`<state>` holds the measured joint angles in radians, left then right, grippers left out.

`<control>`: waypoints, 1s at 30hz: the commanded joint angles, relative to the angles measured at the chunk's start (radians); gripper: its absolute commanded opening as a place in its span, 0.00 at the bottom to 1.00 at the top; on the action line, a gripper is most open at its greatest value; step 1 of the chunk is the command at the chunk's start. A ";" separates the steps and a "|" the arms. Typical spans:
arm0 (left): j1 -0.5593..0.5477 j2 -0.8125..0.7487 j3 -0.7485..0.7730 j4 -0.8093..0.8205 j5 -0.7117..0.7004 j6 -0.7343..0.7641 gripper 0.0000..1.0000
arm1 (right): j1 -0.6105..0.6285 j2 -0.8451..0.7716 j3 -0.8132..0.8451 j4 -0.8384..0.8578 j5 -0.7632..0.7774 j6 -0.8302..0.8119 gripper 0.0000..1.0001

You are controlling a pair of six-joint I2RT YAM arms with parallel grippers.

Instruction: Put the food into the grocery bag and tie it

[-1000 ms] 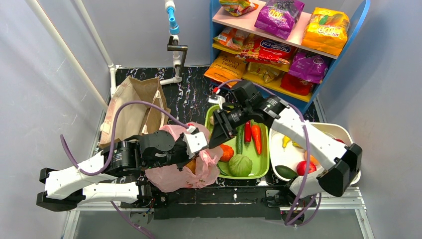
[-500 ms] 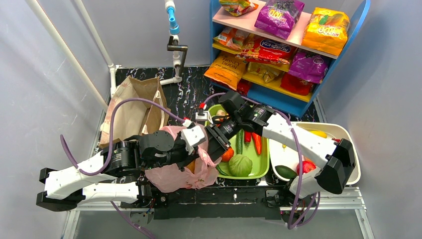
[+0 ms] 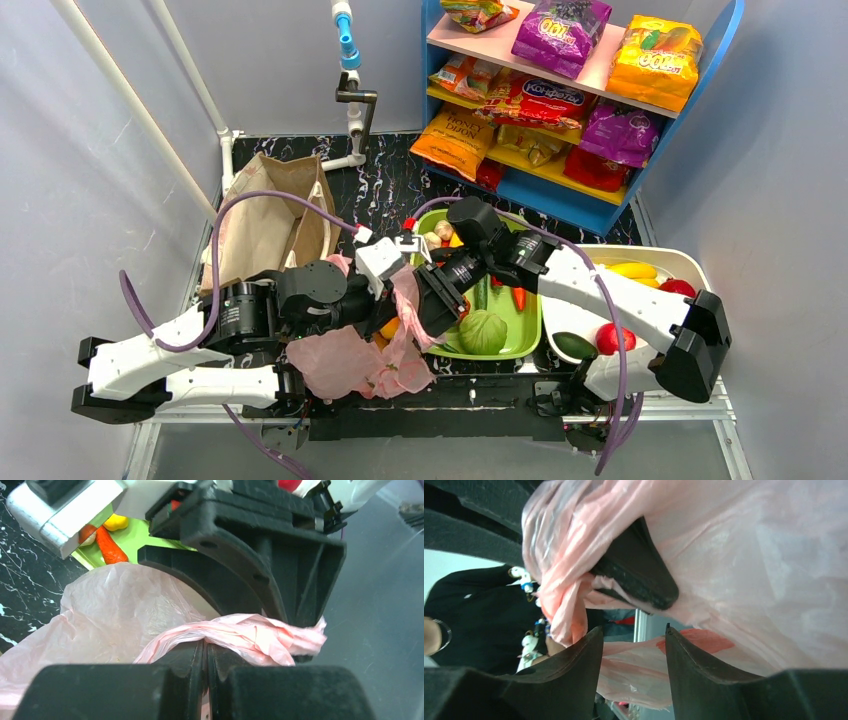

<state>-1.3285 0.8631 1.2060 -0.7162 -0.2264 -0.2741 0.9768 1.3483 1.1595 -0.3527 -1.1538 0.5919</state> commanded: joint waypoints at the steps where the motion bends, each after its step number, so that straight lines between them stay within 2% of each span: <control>1: 0.000 0.005 0.050 -0.011 -0.070 -0.105 0.00 | 0.036 -0.047 -0.006 0.127 0.109 0.036 0.57; 8: 0.001 -0.018 0.035 -0.009 -0.151 -0.200 0.00 | 0.048 -0.121 -0.030 0.201 0.322 0.028 0.58; 11: 0.000 -0.023 0.029 -0.001 -0.188 -0.218 0.00 | 0.052 -0.165 -0.086 0.310 0.384 0.045 0.58; 14: 0.000 -0.025 0.027 0.004 -0.234 -0.238 0.00 | 0.055 -0.180 -0.118 0.427 0.389 0.079 0.59; 23: 0.000 -0.054 0.011 0.025 -0.295 -0.308 0.00 | 0.103 -0.112 -0.070 0.489 0.357 0.056 0.59; 30: 0.000 -0.071 0.005 0.031 -0.315 -0.345 0.00 | 0.150 -0.094 -0.039 0.535 0.417 0.031 0.60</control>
<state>-1.3285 0.8131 1.2217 -0.7109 -0.4759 -0.5827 1.0985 1.2640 1.0637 0.0776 -0.7609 0.6487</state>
